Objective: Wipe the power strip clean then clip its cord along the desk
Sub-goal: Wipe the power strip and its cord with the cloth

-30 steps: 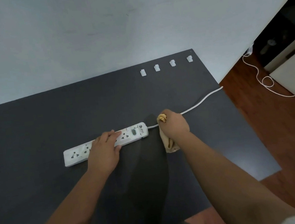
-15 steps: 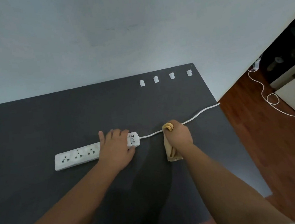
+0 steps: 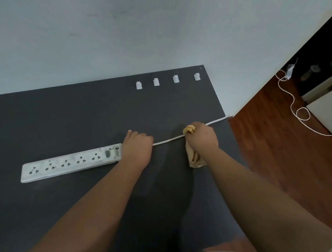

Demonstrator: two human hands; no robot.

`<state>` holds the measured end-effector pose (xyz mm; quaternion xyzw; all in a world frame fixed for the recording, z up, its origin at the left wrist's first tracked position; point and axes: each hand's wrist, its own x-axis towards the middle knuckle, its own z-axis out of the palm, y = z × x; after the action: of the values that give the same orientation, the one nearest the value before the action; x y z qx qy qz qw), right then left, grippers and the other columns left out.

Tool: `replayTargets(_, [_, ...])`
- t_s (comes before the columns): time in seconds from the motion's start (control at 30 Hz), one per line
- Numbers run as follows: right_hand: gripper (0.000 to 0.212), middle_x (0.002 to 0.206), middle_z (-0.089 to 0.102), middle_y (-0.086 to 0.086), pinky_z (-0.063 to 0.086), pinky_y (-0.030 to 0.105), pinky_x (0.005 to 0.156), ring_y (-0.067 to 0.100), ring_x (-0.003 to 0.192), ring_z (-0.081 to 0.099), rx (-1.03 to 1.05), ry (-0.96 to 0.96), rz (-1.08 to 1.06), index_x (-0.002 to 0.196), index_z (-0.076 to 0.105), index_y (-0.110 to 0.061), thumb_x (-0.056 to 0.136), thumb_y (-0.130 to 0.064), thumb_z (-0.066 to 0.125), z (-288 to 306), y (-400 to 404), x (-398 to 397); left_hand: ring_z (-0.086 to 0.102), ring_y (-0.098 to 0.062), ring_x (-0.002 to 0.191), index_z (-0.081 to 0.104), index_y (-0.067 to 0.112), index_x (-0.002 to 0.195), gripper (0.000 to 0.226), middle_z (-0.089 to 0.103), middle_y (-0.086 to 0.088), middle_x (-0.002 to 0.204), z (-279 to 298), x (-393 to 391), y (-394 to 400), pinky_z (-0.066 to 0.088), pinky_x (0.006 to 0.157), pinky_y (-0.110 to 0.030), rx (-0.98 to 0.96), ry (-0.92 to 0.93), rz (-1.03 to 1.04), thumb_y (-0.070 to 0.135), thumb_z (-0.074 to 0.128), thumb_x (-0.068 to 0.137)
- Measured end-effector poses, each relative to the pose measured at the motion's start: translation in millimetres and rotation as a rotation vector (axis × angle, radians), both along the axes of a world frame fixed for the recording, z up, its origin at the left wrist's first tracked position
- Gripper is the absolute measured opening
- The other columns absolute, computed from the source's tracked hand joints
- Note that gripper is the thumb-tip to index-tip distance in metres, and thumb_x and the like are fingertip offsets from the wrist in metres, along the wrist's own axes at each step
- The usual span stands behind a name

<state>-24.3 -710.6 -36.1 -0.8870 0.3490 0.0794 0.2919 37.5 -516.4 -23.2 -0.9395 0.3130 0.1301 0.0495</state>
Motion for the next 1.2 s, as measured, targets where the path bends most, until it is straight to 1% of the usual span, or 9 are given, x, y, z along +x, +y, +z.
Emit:
replayTargets(0.1, [0.013, 0.089, 0.068, 0.011, 0.045, 0.032, 0.067, 0.034, 0.085, 0.063, -0.035, -0.015, -0.057, 0.081, 0.061, -0.018, 0.083, -0.027, 0.051, 1.2, -34.5, -5.6, 0.056, -0.029, 0.106, 0.064, 0.020, 0.105, 0.028, 0.065, -0.006, 0.106, -2.1, -2.7, -2.7, 0.025, 0.112, -0.042, -0.023, 0.005, 0.033, 0.008, 0.045, 0.089])
replayTargets(0.23, [0.013, 0.092, 0.069, 0.011, 0.042, 0.030, 0.067, 0.034, 0.087, 0.063, -0.020, -0.027, 0.048, 0.081, 0.061, -0.019, 0.084, -0.024, 0.050, -6.5, -0.3, 2.5, 0.057, -0.032, 0.105, 0.060, 0.015, 0.106, 0.022, 0.062, -0.009, 0.108, -3.8, -6.9, -19.8, 0.030, 0.108, -0.045, -0.029, 0.018, 0.057, 0.010, 0.049, 0.088])
replayTargets(0.37, [0.009, 0.081, 0.065, 0.006, 0.040, 0.029, 0.062, 0.032, 0.083, 0.063, 0.067, -0.039, 0.132, 0.076, 0.055, -0.021, 0.083, -0.025, 0.051, -14.8, 31.9, 7.0, 0.058, -0.030, 0.097, 0.058, 0.015, 0.103, 0.017, 0.056, -0.008, 0.105, -7.0, -10.1, -34.3, 0.041, 0.070, -0.037, -0.109, 0.083, 0.072, 0.009, 0.051, 0.089])
replayTargets(0.43, [0.011, 0.086, 0.068, 0.009, 0.044, 0.030, 0.065, 0.034, 0.086, 0.062, 0.056, -0.065, 0.094, 0.076, 0.057, -0.020, 0.082, -0.028, 0.052, -14.0, 12.2, 6.8, 0.059, -0.029, 0.094, 0.059, 0.018, 0.100, 0.013, 0.056, -0.006, 0.102, -9.0, -6.4, -33.5, 0.039, 0.064, -0.034, -0.135, 0.089, 0.091, 0.012, 0.052, 0.091])
replayTargets(0.57, [0.009, 0.093, 0.068, 0.014, 0.043, 0.032, 0.071, 0.038, 0.089, 0.062, -0.040, -0.079, -0.041, 0.081, 0.056, -0.018, 0.082, -0.026, 0.051, -12.0, -59.5, 1.4, 0.062, -0.029, 0.088, 0.061, 0.022, 0.097, 0.013, 0.057, -0.003, 0.098, -12.4, -5.0, -28.9, 0.038, 0.062, -0.032, -0.155, 0.055, 0.093, 0.014, 0.052, 0.091])
replayTargets(0.7, [0.009, 0.081, 0.060, 0.007, 0.038, 0.032, 0.067, 0.031, 0.080, 0.059, -0.071, -0.073, -0.166, 0.081, 0.056, -0.015, 0.082, -0.020, 0.049, -7.5, -106.9, -4.9, 0.062, -0.029, 0.085, 0.062, 0.021, 0.096, 0.014, 0.058, -0.002, 0.097, -15.5, -7.0, -29.2, 0.036, 0.061, -0.031, -0.145, 0.024, 0.090, 0.014, 0.053, 0.091])
replayTargets(0.87, [0.013, 0.095, 0.067, 0.014, 0.040, 0.030, 0.069, 0.035, 0.083, 0.059, -0.072, -0.083, -0.201, 0.091, 0.059, -0.017, 0.083, -0.021, 0.049, -14.0, -74.9, -3.0, 0.062, -0.030, 0.086, 0.063, 0.022, 0.096, 0.014, 0.059, -0.002, 0.097, -17.1, -3.9, -31.0, 0.037, 0.064, -0.032, -0.137, 0.025, 0.099, 0.013, 0.055, 0.089])
replayTargets(1.0, [0.005, 0.088, 0.067, 0.009, 0.045, 0.033, 0.065, 0.028, 0.075, 0.058, 0.007, -0.058, -0.115, 0.083, 0.054, -0.024, 0.085, -0.025, 0.050, -19.4, -31.3, 3.6, 0.063, -0.028, 0.087, 0.064, 0.023, 0.097, 0.015, 0.059, -0.001, 0.098, -18.7, -2.6, -31.2, 0.037, 0.064, -0.032, -0.149, 0.031, 0.103, 0.013, 0.056, 0.089])
replayTargets(1.2, [0.012, 0.090, 0.065, 0.011, 0.041, 0.031, 0.069, 0.034, 0.085, 0.060, -0.054, -0.063, -0.206, 0.084, 0.056, -0.016, 0.081, -0.020, 0.046, -8.6, -86.6, -4.6, 0.063, -0.028, 0.088, 0.063, 0.023, 0.096, 0.013, 0.059, -0.002, 0.098, -19.7, -2.4, -29.5, 0.037, 0.063, -0.032, -0.165, 0.042, 0.101, 0.016, 0.054, 0.090])
